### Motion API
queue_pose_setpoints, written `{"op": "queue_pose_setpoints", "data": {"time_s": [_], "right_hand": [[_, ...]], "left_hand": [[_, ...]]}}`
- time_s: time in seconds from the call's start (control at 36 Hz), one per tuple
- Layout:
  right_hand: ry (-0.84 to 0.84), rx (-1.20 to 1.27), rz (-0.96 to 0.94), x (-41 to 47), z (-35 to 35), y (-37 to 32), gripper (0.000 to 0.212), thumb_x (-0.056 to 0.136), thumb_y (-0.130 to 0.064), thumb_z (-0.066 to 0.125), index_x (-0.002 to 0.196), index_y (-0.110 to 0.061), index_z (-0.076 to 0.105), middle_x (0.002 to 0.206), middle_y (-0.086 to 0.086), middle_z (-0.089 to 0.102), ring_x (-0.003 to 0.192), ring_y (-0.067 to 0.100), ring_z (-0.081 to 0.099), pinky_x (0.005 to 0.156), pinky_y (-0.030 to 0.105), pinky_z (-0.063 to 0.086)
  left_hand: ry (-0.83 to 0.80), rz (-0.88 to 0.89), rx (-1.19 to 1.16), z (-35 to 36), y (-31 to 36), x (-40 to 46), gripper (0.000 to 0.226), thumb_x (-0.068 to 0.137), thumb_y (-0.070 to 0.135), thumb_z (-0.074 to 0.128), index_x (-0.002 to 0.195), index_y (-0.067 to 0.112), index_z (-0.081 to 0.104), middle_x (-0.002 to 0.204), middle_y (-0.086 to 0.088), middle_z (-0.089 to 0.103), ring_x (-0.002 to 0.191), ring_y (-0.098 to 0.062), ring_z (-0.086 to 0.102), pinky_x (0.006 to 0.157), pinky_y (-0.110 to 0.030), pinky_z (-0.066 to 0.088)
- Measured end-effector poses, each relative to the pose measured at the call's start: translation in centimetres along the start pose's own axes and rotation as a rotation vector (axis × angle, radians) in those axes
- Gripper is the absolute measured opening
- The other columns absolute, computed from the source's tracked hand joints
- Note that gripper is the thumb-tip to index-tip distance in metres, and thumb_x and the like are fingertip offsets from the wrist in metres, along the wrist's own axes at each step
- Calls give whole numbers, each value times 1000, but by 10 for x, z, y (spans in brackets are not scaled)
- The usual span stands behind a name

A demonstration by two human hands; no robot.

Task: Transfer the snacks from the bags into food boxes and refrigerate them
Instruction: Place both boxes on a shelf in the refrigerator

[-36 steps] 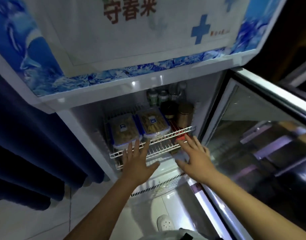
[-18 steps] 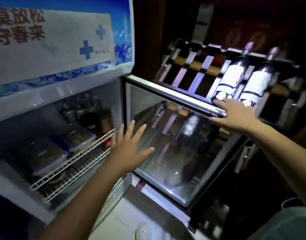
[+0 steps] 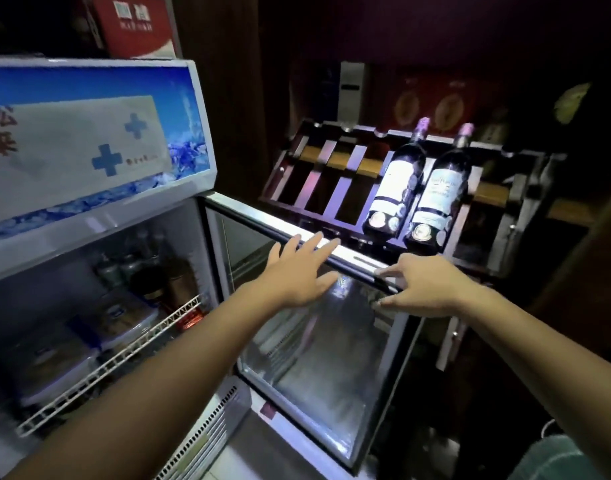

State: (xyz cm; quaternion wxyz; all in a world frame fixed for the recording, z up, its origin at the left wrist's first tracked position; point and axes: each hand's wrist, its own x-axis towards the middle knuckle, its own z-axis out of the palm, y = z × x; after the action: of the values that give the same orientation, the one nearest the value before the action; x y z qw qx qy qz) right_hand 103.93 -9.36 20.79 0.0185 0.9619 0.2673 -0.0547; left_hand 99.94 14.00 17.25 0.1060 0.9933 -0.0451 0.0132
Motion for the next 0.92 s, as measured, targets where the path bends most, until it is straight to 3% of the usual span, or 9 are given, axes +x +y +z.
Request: {"op": "queue_pose_setpoints", "data": {"time_s": [0.08, 0.17, 0.25, 0.36, 0.47, 0.56, 0.67, 0.81, 0.92], "right_hand": [[-6, 12, -107, -17, 3, -9, 64, 81, -74, 56, 138, -46, 53, 106, -9, 47, 95, 19, 48, 76, 33, 38], [-20, 2, -306, -35, 6, -17, 60, 84, -71, 52, 140, -47, 52, 124, -14, 53, 106, 15, 49, 89, 33, 44], [-78, 91, -500, -46, 1, -21, 62, 85, -69, 54, 144, -51, 44, 139, -26, 50, 121, 1, 52, 101, 24, 43], [-284, 261, -761, -31, -5, -26, 62, 84, -71, 57, 140, -68, 31, 142, -37, 43, 126, -15, 43, 107, 20, 39], [-509, 488, -934, 4, 3, -49, 57, 90, -55, 66, 138, -67, 38, 143, -41, 42, 132, -18, 37, 109, 23, 38], [-417, 611, -993, 33, 24, -80, 57, 90, -47, 69, 140, -60, 43, 150, -40, 34, 135, -18, 33, 114, 18, 33], [-282, 507, -1027, 67, 47, -128, 77, 88, -54, 67, 146, -67, 17, 160, -38, 3, 143, -18, 11, 117, 18, 23], [-68, 243, -1099, 89, 61, -192, 92, 91, -57, 61, 152, -55, -8, 164, -23, -14, 153, 6, -10, 124, 49, 10], [32, 161, -1115, 107, 67, -233, 91, 90, -55, 59, 150, -60, -9, 164, -25, -12, 154, 13, -7, 122, 57, 6]], "left_hand": [[-87, 45, 63, 6, 3, -2, 64, 99, 66, 27, 156, 49, 5, 169, 12, -1, 155, -20, -8, 122, -56, -6], [-138, 63, 99, 16, 3, -22, 65, 99, 68, 22, 157, 47, 2, 168, 14, -1, 155, -17, -9, 121, -53, -9], [-111, 40, 120, 17, -2, -55, 66, 98, 69, 22, 157, 47, 1, 168, 16, -2, 154, -12, -10, 123, -49, -9], [-149, -24, 74, 2, -21, -104, 64, 97, 72, 17, 155, 52, 1, 165, 26, -4, 151, -2, -15, 121, -42, -16], [-185, -128, 54, -9, -33, -152, 68, 94, 77, 16, 155, 53, -2, 163, 30, -8, 150, 1, -18, 120, -40, -16], [-151, -209, -36, -17, -43, -183, 74, 92, 78, 28, 157, 48, 9, 163, 33, -1, 148, 7, -15, 123, -38, -7], [-31, -348, -107, -23, -58, -216, 68, 95, 69, 42, 156, 43, 27, 163, 31, 13, 150, 6, -4, 124, -42, 0], [0, -579, -29, -33, -67, -241, 76, 88, 80, 31, 153, 42, 32, 164, 20, 20, 153, -7, 3, 123, -45, -1], [-24, -771, 162, -30, -66, -252, 88, 89, 81, 26, 159, 30, 19, 168, 9, 13, 155, -20, 2, 123, -50, -1]]}}
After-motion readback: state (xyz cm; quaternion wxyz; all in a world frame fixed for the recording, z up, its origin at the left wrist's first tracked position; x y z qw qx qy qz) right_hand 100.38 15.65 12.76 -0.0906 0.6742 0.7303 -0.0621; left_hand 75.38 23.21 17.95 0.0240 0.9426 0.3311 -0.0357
